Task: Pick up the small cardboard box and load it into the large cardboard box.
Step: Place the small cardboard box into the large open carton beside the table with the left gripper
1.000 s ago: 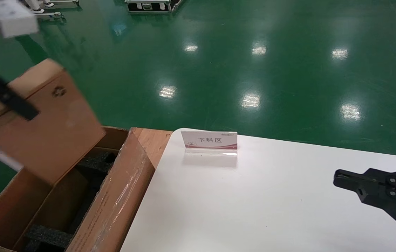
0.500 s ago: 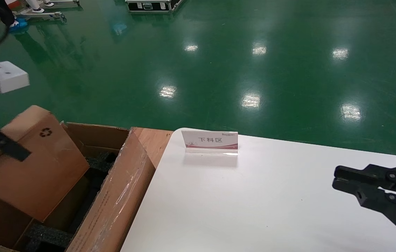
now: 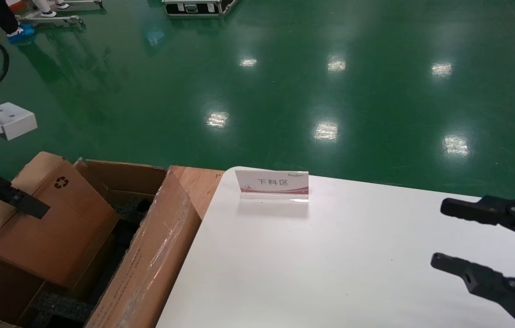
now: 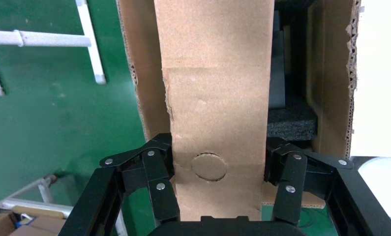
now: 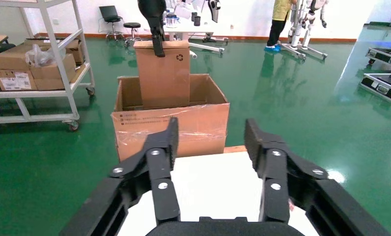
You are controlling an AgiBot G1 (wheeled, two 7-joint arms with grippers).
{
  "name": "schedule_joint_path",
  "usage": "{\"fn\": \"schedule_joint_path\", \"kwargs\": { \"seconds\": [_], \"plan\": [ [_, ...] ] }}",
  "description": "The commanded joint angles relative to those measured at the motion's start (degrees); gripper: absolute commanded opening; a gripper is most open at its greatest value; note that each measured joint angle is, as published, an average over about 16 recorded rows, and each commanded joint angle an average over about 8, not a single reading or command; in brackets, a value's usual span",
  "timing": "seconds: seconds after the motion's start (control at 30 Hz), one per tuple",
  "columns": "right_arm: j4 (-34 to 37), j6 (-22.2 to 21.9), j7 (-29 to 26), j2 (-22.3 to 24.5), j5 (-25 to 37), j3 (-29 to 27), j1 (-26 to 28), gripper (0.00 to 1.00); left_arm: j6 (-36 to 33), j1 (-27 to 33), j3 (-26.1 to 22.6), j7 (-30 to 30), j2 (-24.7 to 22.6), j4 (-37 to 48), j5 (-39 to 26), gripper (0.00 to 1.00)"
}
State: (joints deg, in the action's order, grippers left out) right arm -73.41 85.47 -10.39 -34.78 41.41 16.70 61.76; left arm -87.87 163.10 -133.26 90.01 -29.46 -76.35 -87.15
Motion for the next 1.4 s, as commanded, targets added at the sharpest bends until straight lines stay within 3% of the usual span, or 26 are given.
{"fn": "schedule_joint_path", "kwargs": {
  "seconds": [0.03,0.33,0.6,1.0,1.4],
  "plan": [
    [0.00,0.00,0.00,0.00,0.00,0.01,0.00,1.00,-0.03,-0.26,0.21,0.66,0.63,-0.13,-0.67,0.00],
    [0.00,-0.02,0.02,0.02,-0.03,0.04,0.01,1.00,4.65,-3.88,-0.77,-0.58,5.37,0.17,-5.15,0.00],
    [0.00,-0.03,0.03,0.03,-0.05,0.07,0.01,1.00,9.49,-7.60,-1.48,-0.64,6.77,1.39,-6.58,0.00],
    [0.00,-0.05,0.05,0.04,-0.07,0.11,0.02,1.00,18.21,-16.12,-2.59,-3.13,4.73,8.83,-6.35,0.00],
    [0.00,-0.06,0.07,0.06,-0.10,0.15,0.03,1.00,23.83,-24.27,-2.01,-8.61,0.67,19.51,-1.76,0.00]
  ]
}}
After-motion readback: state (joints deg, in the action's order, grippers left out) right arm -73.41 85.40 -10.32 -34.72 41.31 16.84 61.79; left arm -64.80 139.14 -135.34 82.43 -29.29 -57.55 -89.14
